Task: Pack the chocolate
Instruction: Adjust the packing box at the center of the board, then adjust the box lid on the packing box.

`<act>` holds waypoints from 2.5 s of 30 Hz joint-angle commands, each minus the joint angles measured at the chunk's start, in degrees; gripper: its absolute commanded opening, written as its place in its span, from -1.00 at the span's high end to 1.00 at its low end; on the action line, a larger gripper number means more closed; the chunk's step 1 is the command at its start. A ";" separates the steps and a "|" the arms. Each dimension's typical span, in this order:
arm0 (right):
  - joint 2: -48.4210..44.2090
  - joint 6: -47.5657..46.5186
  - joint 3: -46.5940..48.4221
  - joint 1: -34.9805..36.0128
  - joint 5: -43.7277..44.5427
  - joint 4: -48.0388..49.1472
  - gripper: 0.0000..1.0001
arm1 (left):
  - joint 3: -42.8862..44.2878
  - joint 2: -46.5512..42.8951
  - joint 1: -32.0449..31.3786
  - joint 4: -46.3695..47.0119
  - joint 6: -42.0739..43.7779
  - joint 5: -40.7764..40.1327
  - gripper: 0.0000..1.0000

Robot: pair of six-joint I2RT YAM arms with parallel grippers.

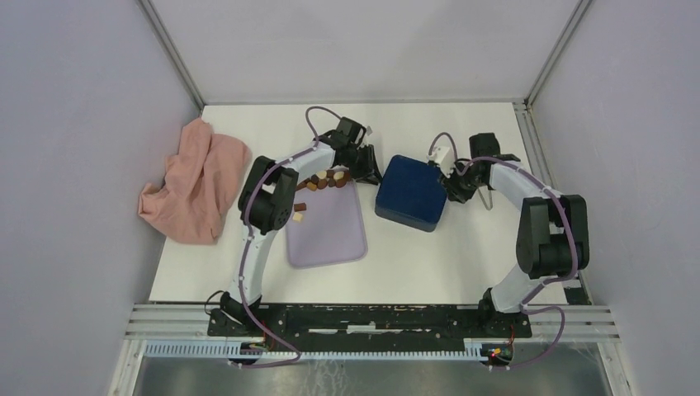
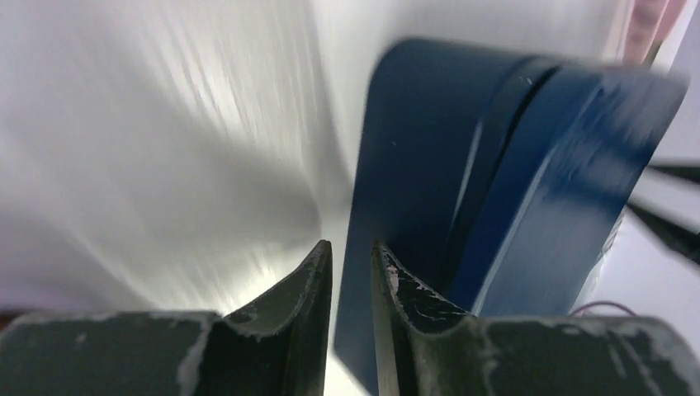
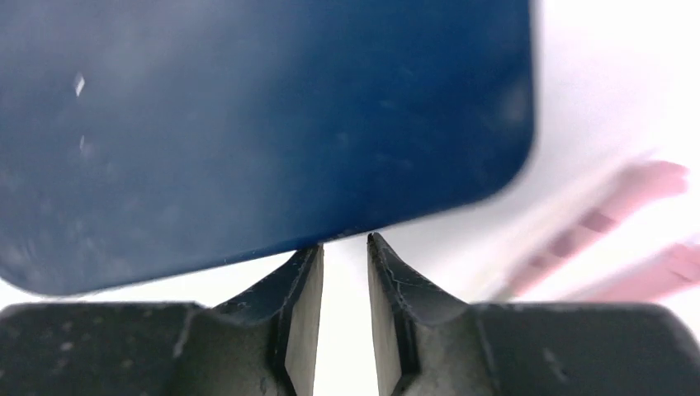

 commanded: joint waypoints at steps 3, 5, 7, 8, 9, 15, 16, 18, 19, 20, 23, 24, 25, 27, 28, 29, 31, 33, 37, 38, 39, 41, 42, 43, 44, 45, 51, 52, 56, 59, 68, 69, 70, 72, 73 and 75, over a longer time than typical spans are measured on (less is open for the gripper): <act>2.71 7.43 8.38 -2.75 -0.90 3.58 0.33 | -10.98 -11.41 -3.84 5.55 -1.34 1.48 0.38; 2.64 8.53 8.74 -4.22 -0.28 2.56 0.33 | -11.49 -12.21 -3.70 4.68 -2.56 -0.72 0.36; 2.62 10.12 9.01 -5.81 1.02 1.88 0.34 | -11.17 -12.60 -3.73 2.70 -3.58 -3.20 0.37; 2.58 11.30 8.97 -6.67 2.35 1.98 0.34 | -10.77 -12.80 -3.75 1.47 -3.96 -4.53 0.37; 2.53 12.59 8.94 -6.91 4.46 1.95 0.34 | -10.45 -12.98 -3.73 0.30 -4.34 -5.61 0.41; 1.55 21.07 6.60 -7.06 15.48 5.73 0.35 | -10.13 -13.11 -3.86 -4.73 -5.27 -9.48 0.64; 1.42 22.56 6.23 -7.04 17.23 6.47 0.35 | -10.43 -12.92 -3.84 -5.20 -5.25 -9.83 0.66; 1.39 25.08 6.08 -7.01 19.70 7.91 0.34 | -10.85 -12.61 -3.84 -5.75 -5.16 -10.18 0.70; 1.54 26.36 6.32 -7.01 21.06 8.07 0.33 | -10.96 -12.39 -3.85 -5.69 -5.16 -10.08 0.71; 1.71 27.06 6.78 -7.00 21.86 7.90 0.33 | -11.00 -12.20 -3.90 -5.67 -5.16 -9.83 0.72; 2.32 30.14 8.08 -6.27 23.34 7.25 0.37 | -10.04 -11.44 -4.29 -5.14 -5.16 -8.76 0.77; 2.71 30.28 8.35 -5.25 23.21 6.65 0.38 | -9.27 -11.02 -4.64 -4.88 -5.16 -8.13 0.79; 3.18 30.20 8.43 -3.02 23.14 5.98 0.39 | -8.35 -10.47 -5.01 -4.74 -5.08 -7.48 0.82; 3.97 30.10 7.77 2.12 22.51 4.89 0.40 | -5.84 -8.82 -6.25 -4.57 -4.75 -5.39 0.84; 4.04 30.07 7.23 4.81 20.27 4.76 0.41 | -4.53 -7.79 -6.95 -4.23 -4.69 -3.94 0.85; 3.87 30.58 6.62 6.82 17.56 5.25 0.42 | -3.43 -6.91 -7.59 -3.81 -4.71 -2.55 0.86; 3.50 31.99 6.06 9.79 12.05 5.40 0.45 | -1.70 -5.56 -8.88 -3.10 -4.70 -0.56 0.87; 4.08 32.30 7.21 10.31 10.75 4.34 0.46 | -1.05 -5.01 -9.63 -3.04 -4.90 0.27 0.87; 4.29 31.43 8.78 8.47 16.33 4.06 0.45 | -3.17 -6.01 -9.41 -2.60 -5.45 -1.25 0.87; 4.42 30.69 9.61 7.86 18.10 3.63 0.44 | -3.71 -6.25 -9.28 -2.66 -5.75 -1.53 0.87; 4.42 29.88 10.90 7.39 19.77 2.88 0.43 | -4.48 -6.58 -8.81 -2.79 -6.11 -1.99 0.87; 3.63 27.76 13.02 5.81 21.55 2.60 0.42 | -5.78 -7.63 -7.96 -3.18 -6.87 -3.35 0.86; 3.07 26.53 14.43 5.20 21.75 2.42 0.41 | -6.51 -8.29 -7.51 -3.21 -7.05 -3.87 0.85; 2.22 24.66 15.54 4.72 20.81 1.98 0.40 | -7.20 -9.00 -6.97 -3.21 -7.16 -4.31 0.85; 1.51 22.71 16.85 4.47 18.80 1.43 0.38 | -7.77 -9.72 -6.43 -3.08 -7.18 -4.54 0.84; 0.61 20.37 18.20 4.40 16.54 0.56 0.37 | -8.17 -10.35 -6.01 -2.93 -7.06 -4.50 0.83; -3.96 12.30 21.36 4.38 -14.98 -2.83 0.35 | -9.77 -14.97 -4.35 -2.69 -5.74 -4.14 0.73; -4.27 12.14 21.49 4.51 -19.15 -2.55 0.36 | -10.41 -16.15 -4.10 -2.33 -5.69 -4.05 0.71; -2.84 10.14 25.58 8.08 -24.27 -5.67 0.42 | -13.97 -20.16 -2.90 0.04 -6.82 -3.14 0.60; -0.64 8.44 26.73 11.46 -21.61 -8.43 0.46 | -15.74 -21.27 -2.22 2.11 -7.97 -2.02 0.54; 8.34 9.38 11.40 17.01 -12.58 -6.38 0.67 | -18.26 -20.12 -2.22 8.41 -11.46 2.75 0.25; 9.19 9.97 10.22 17.09 -11.15 -5.61 0.68 | -18.54 -19.91 -2.25 8.88 -11.59 3.09 0.20; 9.81 10.06 9.83 17.07 -10.38 -5.60 0.67 | -18.94 -19.58 -2.32 9.45 -11.84 3.48 0.17; 10.52 9.80 10.21 17.07 -10.35 -6.24 0.68 | -19.42 -18.96 -2.58 10.40 -12.24 4.34 0.08; 10.27 9.76 10.61 17.08 -10.72 -6.50 0.67 | -19.43 -18.58 -2.87 10.65 -12.34 4.57 0.02; 9.23 8.88 12.32 16.94 -12.83 -7.64 0.65 | -19.08 -17.53 -3.59 10.76 -12.30 4.78 -0.06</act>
